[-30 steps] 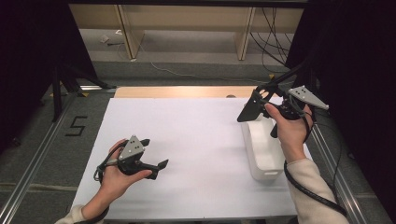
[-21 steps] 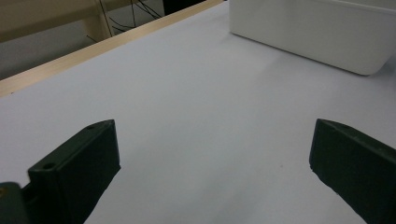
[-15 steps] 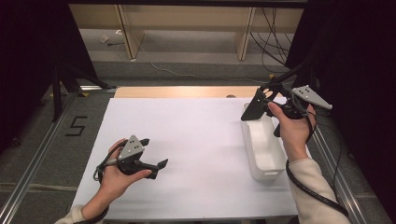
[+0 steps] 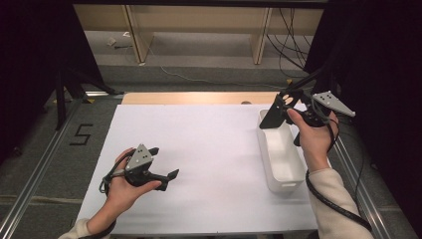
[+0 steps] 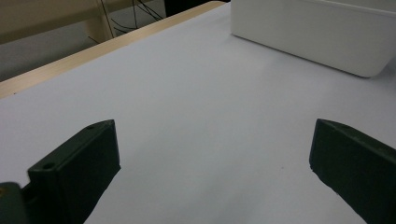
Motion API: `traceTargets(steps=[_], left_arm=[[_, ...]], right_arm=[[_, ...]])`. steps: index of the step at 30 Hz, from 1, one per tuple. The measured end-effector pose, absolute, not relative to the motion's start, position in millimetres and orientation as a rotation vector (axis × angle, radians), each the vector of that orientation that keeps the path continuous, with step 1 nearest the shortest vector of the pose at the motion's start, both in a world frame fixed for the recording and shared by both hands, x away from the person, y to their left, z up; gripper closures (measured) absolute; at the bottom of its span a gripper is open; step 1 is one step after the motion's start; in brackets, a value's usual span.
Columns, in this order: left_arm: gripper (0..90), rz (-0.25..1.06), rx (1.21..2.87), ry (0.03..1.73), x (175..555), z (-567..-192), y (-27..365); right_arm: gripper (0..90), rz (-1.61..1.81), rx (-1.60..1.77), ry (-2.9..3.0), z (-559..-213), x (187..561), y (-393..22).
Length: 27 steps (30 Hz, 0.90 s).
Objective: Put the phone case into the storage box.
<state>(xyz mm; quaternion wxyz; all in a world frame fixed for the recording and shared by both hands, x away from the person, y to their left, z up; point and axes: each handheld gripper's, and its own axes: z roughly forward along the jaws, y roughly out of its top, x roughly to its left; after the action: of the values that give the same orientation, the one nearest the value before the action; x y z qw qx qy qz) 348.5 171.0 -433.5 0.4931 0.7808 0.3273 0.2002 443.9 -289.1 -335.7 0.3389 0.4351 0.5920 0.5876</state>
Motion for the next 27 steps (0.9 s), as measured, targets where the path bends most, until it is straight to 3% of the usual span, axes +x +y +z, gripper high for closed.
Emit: traceTargets(steps=[27], left_arm=[[1.3, 0.49, 1.892, 0.8, 348.7, -433.1, 171.3]], right_arm=[[15.3, 1.452, 1.119, 1.555, -338.7, 446.7, -292.0]])
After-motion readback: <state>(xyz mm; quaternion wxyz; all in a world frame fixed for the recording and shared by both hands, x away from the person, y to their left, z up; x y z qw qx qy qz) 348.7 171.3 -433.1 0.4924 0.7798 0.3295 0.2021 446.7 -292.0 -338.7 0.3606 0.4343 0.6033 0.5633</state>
